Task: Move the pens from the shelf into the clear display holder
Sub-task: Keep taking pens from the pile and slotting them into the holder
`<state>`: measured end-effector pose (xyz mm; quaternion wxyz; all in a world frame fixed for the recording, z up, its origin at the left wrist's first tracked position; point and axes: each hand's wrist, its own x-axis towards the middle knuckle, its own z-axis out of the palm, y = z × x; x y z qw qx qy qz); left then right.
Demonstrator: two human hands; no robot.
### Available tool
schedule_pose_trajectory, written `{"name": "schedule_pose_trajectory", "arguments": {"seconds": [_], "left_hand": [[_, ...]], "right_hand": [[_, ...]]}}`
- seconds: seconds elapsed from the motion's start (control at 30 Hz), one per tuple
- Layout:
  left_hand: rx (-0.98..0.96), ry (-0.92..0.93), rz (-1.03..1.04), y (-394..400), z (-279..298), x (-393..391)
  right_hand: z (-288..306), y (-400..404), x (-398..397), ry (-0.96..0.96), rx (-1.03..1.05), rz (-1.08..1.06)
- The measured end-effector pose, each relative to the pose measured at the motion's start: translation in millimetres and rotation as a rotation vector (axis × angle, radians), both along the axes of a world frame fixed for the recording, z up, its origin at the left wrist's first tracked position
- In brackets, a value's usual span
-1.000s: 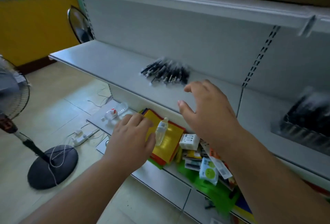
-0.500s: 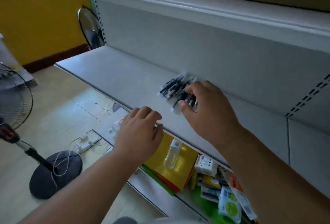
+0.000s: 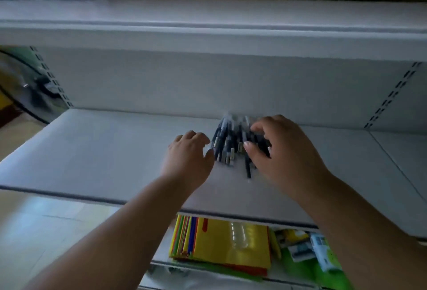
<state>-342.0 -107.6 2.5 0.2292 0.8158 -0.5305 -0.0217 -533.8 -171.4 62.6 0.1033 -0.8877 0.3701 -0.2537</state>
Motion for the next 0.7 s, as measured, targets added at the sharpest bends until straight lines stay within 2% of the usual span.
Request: {"name": "schedule_pose_trajectory", "arguments": {"seconds": [0.27, 0.47, 0.7], "left_hand": [[0.170, 0.023, -0.113, -39, -1, 20], [0.186, 0.022, -0.114, -39, -6, 27], [0.267, -0.083, -0.081, -46, 2, 31]], "right_hand": [[7, 17, 11, 0.013, 0.017, -0.184], [4, 19, 10, 0.027, 0.026, -0.203], [0, 15, 15, 0.022, 0.024, -0.179]]}}
